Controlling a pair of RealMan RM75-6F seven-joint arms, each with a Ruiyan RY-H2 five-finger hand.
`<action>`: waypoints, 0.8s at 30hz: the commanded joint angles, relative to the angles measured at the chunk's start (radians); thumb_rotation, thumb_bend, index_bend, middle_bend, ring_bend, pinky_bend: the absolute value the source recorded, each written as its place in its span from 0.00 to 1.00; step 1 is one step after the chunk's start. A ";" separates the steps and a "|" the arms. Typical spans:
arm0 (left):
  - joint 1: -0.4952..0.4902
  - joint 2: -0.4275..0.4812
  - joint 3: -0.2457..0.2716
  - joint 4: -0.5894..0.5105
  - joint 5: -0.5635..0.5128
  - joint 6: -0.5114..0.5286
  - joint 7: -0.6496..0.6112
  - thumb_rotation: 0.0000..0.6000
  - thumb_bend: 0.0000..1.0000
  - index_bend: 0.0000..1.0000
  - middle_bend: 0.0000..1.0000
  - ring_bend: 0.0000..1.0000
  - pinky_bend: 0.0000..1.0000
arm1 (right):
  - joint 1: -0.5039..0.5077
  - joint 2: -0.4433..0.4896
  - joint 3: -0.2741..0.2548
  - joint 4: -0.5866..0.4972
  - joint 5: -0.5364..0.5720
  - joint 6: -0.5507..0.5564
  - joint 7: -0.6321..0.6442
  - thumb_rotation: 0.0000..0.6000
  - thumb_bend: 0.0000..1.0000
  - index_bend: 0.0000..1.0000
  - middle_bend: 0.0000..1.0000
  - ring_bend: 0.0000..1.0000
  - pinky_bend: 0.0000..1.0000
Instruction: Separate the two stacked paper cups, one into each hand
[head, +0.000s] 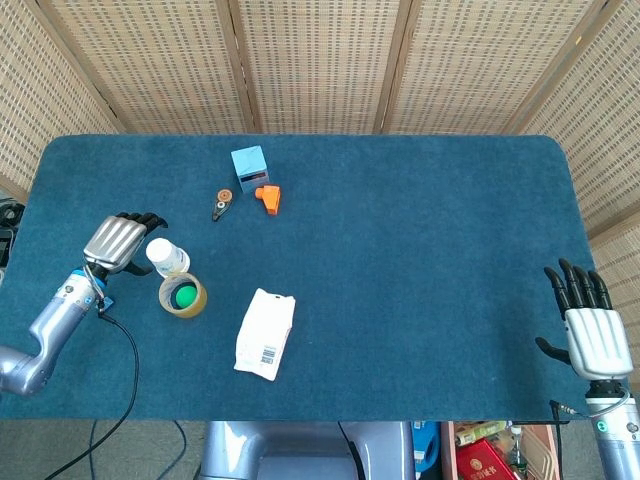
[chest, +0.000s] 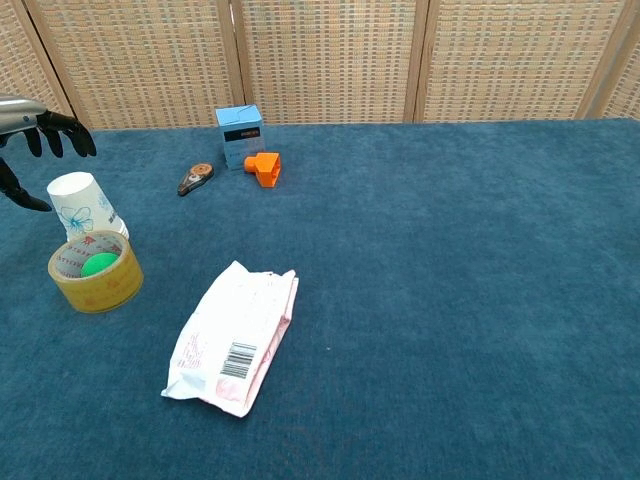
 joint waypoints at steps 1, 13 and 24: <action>-0.011 -0.019 0.006 0.024 -0.007 -0.013 -0.018 1.00 0.08 0.28 0.29 0.31 0.34 | 0.003 -0.004 -0.001 0.003 0.004 -0.005 -0.006 1.00 0.00 0.00 0.00 0.00 0.00; -0.044 -0.096 0.021 0.122 0.008 -0.001 -0.060 1.00 0.08 0.50 0.47 0.47 0.47 | 0.007 -0.010 0.003 0.009 0.023 -0.015 -0.008 1.00 0.00 0.00 0.00 0.00 0.00; -0.019 -0.042 -0.012 0.111 -0.027 0.075 -0.146 1.00 0.08 0.54 0.51 0.49 0.49 | 0.009 -0.008 -0.002 0.012 0.021 -0.021 -0.002 1.00 0.00 0.00 0.00 0.00 0.00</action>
